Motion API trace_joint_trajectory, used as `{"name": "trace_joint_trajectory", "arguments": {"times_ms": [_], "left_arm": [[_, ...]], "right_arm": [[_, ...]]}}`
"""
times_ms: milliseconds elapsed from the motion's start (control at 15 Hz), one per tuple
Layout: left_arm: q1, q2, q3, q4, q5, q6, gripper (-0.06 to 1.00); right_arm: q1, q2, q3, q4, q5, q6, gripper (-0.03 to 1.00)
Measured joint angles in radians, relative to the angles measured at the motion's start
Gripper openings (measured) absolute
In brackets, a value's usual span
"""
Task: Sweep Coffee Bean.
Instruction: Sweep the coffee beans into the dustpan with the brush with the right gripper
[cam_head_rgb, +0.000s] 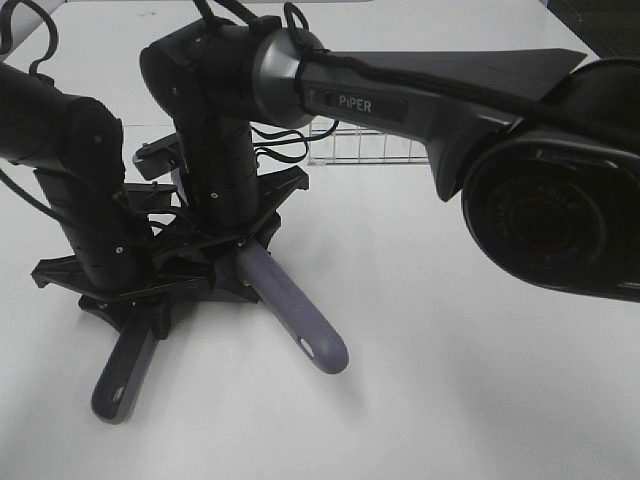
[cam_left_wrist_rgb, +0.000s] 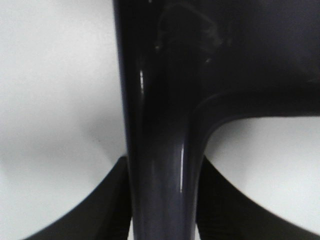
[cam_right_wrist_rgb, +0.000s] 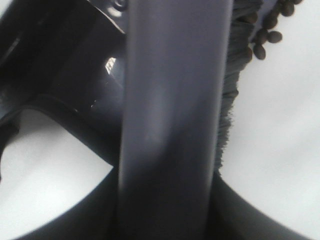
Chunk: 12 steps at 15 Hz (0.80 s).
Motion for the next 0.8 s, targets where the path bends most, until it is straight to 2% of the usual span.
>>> {"name": "trace_joint_trajectory", "arguments": {"times_ms": [200,667,800], "left_arm": [[0.0,0.0,-0.002,-0.001,0.002,0.0,0.34],[0.0,0.0,-0.002,-0.001,0.004,-0.001,0.34],[0.0,0.0,-0.002,0.0,0.004,-0.001,0.34]], "right_arm": [[-0.002,-0.03,0.001,-0.025,0.008,0.0,0.3],[-0.005,-0.255,0.0,-0.227,0.0,0.012,0.3],[-0.029,-0.289,0.0,-0.232,0.0,-0.004,0.3]]}}
